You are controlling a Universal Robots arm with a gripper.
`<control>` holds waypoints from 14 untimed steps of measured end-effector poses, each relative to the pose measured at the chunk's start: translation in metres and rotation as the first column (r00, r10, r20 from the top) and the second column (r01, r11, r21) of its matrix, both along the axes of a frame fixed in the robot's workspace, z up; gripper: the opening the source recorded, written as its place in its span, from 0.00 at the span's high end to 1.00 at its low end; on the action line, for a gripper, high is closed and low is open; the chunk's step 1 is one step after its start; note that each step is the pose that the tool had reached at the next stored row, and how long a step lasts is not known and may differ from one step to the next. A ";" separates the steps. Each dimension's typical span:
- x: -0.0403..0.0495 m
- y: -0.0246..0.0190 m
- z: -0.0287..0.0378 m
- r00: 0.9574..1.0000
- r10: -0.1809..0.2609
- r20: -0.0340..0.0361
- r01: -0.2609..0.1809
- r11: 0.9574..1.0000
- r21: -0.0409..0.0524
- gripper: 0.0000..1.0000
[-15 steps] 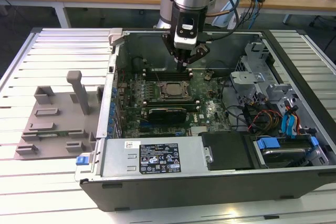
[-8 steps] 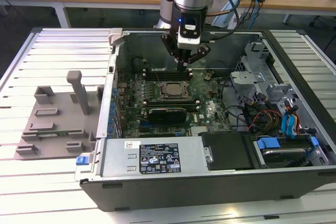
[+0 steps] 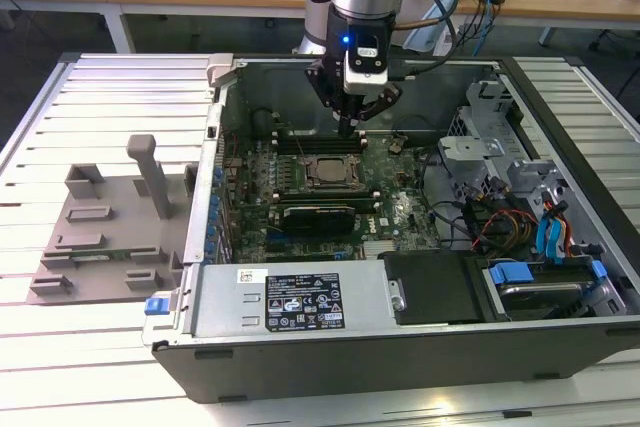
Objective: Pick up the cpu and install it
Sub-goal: 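Install the first cpu locking lever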
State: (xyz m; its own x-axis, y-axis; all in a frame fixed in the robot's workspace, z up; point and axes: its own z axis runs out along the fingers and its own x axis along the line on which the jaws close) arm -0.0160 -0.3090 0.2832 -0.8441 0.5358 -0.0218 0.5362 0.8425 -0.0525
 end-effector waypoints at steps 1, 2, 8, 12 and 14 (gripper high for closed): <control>0.0000 0.0000 0.0000 1.000 0.006 0.000 -0.006 1.000 0.000 0.89; 0.0000 0.0000 0.0000 1.000 0.018 0.000 -0.018 1.000 0.000 0.89; 0.0000 0.0000 0.0000 0.997 0.083 0.000 -0.083 0.997 0.000 0.89; 0.0000 0.0000 0.0000 0.994 0.111 0.000 -0.111 0.994 0.000 0.89; 0.0000 0.0000 0.0000 0.992 0.128 0.000 -0.128 0.992 0.000 0.89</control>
